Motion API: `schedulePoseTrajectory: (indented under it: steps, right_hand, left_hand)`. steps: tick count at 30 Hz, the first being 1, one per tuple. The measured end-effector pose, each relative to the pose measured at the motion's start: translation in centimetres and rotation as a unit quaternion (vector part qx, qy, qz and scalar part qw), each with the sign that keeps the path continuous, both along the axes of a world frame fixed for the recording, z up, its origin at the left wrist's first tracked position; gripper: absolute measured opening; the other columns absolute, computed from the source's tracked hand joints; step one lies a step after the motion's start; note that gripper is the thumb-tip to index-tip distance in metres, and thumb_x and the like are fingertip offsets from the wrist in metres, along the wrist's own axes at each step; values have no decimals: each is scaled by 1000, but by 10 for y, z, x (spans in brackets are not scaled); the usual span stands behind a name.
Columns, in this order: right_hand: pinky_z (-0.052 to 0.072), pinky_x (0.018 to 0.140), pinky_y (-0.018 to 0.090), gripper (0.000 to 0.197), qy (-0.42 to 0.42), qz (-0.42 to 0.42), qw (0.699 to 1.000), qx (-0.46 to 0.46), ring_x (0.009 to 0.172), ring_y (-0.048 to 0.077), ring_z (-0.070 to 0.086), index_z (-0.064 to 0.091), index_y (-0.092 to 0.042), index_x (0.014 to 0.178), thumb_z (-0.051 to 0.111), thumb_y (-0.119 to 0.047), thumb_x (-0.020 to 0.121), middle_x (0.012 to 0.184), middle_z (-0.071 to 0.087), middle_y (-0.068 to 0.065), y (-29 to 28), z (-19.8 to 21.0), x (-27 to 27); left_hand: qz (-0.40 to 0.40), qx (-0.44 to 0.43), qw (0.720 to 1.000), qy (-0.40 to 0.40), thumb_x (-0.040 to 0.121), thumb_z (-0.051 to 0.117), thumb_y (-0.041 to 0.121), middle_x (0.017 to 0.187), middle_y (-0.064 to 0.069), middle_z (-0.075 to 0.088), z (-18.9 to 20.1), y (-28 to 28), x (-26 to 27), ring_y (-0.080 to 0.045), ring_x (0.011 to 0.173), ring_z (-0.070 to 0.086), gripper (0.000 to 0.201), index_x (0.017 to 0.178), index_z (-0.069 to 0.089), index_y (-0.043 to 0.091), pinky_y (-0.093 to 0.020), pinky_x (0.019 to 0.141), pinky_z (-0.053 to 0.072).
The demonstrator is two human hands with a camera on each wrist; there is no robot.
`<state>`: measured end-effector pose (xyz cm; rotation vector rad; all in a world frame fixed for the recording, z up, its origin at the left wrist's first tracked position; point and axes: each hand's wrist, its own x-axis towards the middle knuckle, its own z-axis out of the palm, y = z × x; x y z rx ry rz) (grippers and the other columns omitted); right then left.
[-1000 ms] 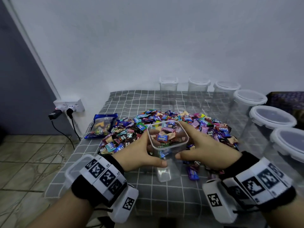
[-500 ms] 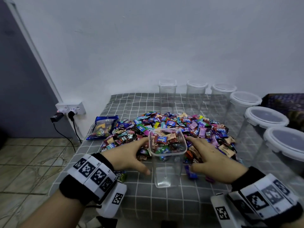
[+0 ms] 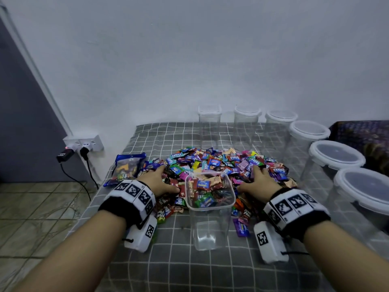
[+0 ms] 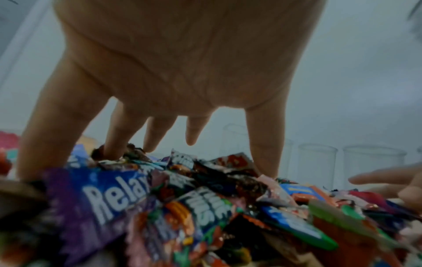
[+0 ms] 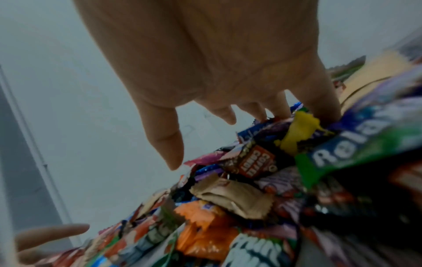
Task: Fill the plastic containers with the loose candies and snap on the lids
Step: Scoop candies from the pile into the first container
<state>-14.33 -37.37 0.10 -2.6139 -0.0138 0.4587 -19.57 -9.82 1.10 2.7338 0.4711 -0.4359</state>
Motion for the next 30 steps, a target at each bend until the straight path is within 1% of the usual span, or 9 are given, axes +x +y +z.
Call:
schedulePoseTrajectory:
  steps: [3, 7, 10, 15, 18, 20, 22, 25, 30]
  right_hand:
    - [26, 113, 49, 105, 27, 31, 998, -38, 142, 37, 18, -1, -23, 151, 69, -50, 77, 157, 0, 15, 10, 0, 10]
    - [24, 114, 48, 106, 36, 86, 991, -96, 143, 37, 16, -8, -30, 150, 67, -53, 79, 158, -3, 15, 20, 3, 18]
    - [29, 112, 45, 99, 22, 120, 986, -116, 141, 33, 23, 2, -34, 150, 68, -53, 78, 158, 5, 14, 25, 4, 24]
    - [37, 105, 36, 73, -27, 164, 973, -159, 133, 27, 38, 26, -32, 147, 61, -51, 86, 148, 37, 7, 30, 10, 28]
    - [38, 102, 34, 62, -53, 171, 972, -152, 129, 24, 43, 36, -31, 143, 59, -46, 88, 143, 45, 6, 32, 12, 28]
    - [40, 101, 32, 54, -70, 170, 973, -142, 126, 23, 46, 42, -31, 140, 58, -43, 89, 139, 50, 4, 33, 14, 26]
    - [41, 98, 31, 45, -89, 166, 973, -131, 122, 22, 50, 50, -30, 135, 57, -37, 91, 133, 55, 3, 33, 16, 24]
    - [43, 92, 29, 33, -112, 150, 976, -111, 112, 23, 55, 59, -23, 124, 56, -29, 91, 121, 62, 5, 31, 20, 19]
    - [44, 84, 28, 21, -150, 116, 980, -64, 105, 26, 58, 66, -16, 107, 56, -25, 91, 111, 65, 9, 25, 26, 13]
  left_hand:
    - [-19, 26, 999, 35, 76, 64, 62, 149, -6, 36, -4, -5, 13, -27, 129, 44, 102, 151, 2, 31, -32, 100, 40]
    - [-45, 50, 996, 54, 74, 64, 63, 152, -6, 32, -6, -9, 23, -27, 132, 40, 98, 149, 7, 37, -33, 102, 38]
    - [-64, 73, 995, 38, 77, 63, 61, 149, -2, 37, -3, -8, 27, -24, 131, 41, 85, 147, 20, 39, -34, 102, 38]
    - [-71, 82, 994, -19, 84, 63, 50, 138, 4, 51, -1, -6, 30, -18, 124, 49, 56, 136, 46, 39, -27, 96, 40]
    - [-60, 90, 993, -55, 86, 62, 42, 124, 4, 62, 0, -9, 29, -18, 113, 56, 40, 125, 60, 32, -27, 91, 43]
    - [-53, 95, 991, -73, 88, 61, 38, 98, -3, 67, 2, -11, 27, -21, 95, 60, 26, 100, 69, 17, -28, 79, 46]
    - [-48, 98, 991, -81, 88, 60, 34, 79, -4, 57, 4, -14, 26, -24, 84, 57, 23, 80, 64, 13, -27, 70, 42]
    - [-44, 93, 990, -94, 88, 60, 33, 79, -5, 55, 5, -16, 25, -25, 91, 59, 24, 86, 67, 10, -28, 69, 40]
    - [-27, 54, 989, -135, 89, 60, 39, 103, -7, 68, 15, -19, 20, -24, 98, 60, 29, 104, 71, 17, -30, 79, 45]
